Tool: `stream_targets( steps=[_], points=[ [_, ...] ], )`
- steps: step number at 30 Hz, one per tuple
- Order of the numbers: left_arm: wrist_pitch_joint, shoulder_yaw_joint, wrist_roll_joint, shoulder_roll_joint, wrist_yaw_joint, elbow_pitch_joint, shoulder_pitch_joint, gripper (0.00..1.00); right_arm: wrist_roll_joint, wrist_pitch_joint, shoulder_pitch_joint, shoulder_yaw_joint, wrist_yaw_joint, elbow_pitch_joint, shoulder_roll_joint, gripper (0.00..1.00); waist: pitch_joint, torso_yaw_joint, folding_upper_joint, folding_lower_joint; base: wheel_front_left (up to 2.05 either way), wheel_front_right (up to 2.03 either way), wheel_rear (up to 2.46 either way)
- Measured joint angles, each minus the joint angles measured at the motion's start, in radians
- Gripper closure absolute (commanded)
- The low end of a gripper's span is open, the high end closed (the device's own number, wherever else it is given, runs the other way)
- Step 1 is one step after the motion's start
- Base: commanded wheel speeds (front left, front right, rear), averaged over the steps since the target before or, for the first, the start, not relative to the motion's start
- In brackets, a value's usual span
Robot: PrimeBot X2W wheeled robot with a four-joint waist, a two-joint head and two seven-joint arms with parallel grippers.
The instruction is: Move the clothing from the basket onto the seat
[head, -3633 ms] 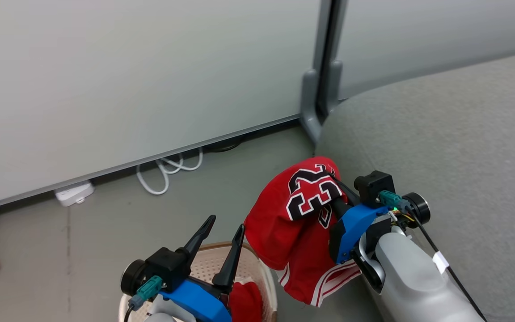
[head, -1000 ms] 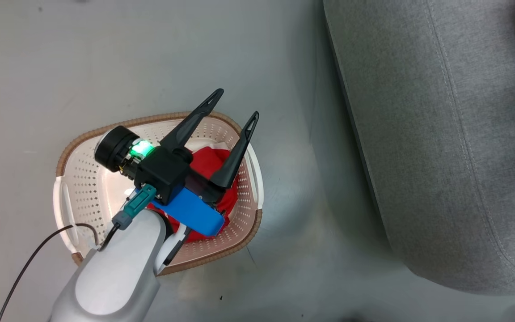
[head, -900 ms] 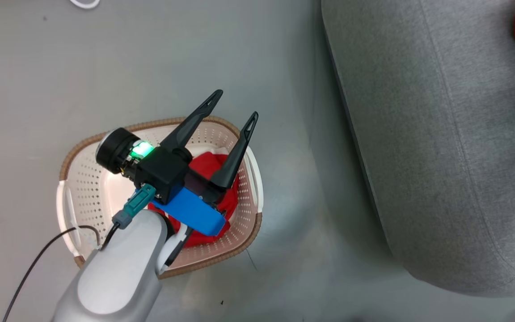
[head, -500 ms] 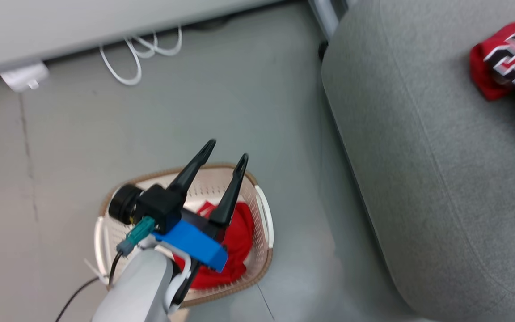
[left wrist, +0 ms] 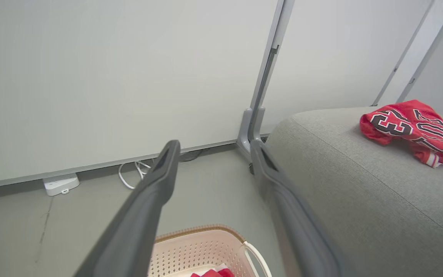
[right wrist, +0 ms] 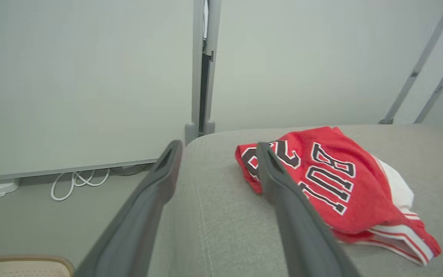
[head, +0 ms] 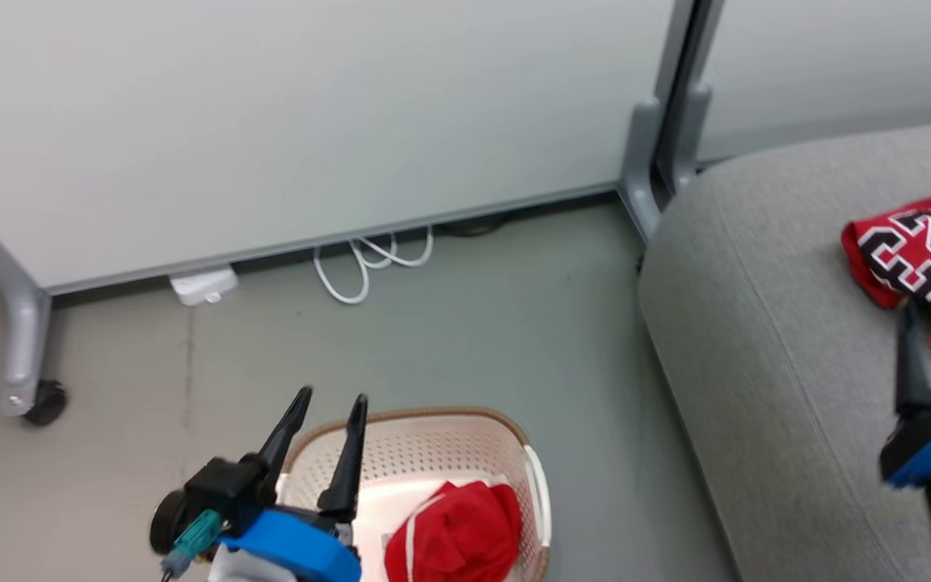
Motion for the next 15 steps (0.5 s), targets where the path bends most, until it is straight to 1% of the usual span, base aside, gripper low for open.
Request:
stream_targets(
  steps=[5, 10, 15],
  points=[
    [0.000, 0.065, 0.014, -0.002, 0.007, 0.000, 0.061, 0.00, -0.015, 0.035, 0.152, 0.028, 0.000, -0.188, 0.105, 0.00, -0.053, 0.054, 0.0000, 0.0001, 0.00, 0.00, 0.00],
    [0.000, 0.126, 0.017, -0.009, 0.013, -0.009, 0.100, 0.00, -0.013, 0.046, 0.256, 0.070, 0.000, -0.272, 0.146, 0.00, -0.083, 0.103, 0.0000, 0.0002, 0.00, 0.00, 0.00],
    [0.000, 0.162, 0.036, -0.014, 0.008, -0.010, 0.120, 0.00, -0.017, 0.055, 0.316, 0.099, 0.000, -0.316, 0.178, 0.00, -0.098, 0.143, 0.0000, 0.0003, 0.00, 0.00, 0.00]
  ],
)
